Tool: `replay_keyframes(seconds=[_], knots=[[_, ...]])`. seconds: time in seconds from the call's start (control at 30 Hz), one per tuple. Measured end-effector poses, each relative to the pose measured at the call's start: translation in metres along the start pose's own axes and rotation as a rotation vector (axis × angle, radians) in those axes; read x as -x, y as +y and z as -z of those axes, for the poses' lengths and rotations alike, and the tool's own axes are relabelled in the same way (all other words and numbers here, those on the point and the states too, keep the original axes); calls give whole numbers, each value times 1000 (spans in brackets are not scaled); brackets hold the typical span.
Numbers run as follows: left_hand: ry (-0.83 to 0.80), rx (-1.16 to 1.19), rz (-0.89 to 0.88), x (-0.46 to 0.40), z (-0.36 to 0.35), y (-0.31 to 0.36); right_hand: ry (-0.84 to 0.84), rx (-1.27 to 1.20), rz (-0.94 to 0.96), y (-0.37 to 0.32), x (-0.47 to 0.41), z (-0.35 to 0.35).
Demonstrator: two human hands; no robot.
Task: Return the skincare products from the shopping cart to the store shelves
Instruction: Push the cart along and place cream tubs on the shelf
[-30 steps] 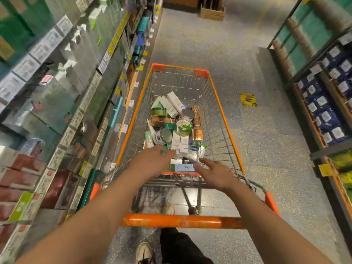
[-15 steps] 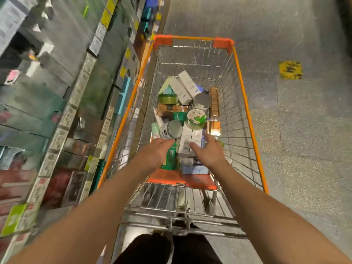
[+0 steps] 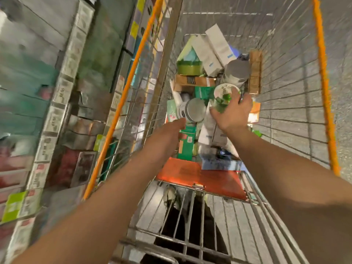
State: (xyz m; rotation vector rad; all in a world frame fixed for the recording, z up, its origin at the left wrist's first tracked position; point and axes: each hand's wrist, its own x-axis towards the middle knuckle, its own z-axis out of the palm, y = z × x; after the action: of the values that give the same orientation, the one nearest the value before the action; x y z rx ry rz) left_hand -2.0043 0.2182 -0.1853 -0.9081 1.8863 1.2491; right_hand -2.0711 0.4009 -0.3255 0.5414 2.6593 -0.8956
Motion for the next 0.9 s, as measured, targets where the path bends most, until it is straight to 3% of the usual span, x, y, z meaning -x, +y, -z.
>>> replay_keyframes(seconds=[0.3,0.5,0.7,0.9], knots=[[13,94,-26,-2,7,3,-19,34,-6,6,-42,-22],[27,208,-45,14,18,10,88,-72,-88,-1,-41,-20],[44,270,-70,34,24,22,133,-175,60,-6,-2,-2],[56,323,-179,74,39,27,167,-345,198,-66,61,35]])
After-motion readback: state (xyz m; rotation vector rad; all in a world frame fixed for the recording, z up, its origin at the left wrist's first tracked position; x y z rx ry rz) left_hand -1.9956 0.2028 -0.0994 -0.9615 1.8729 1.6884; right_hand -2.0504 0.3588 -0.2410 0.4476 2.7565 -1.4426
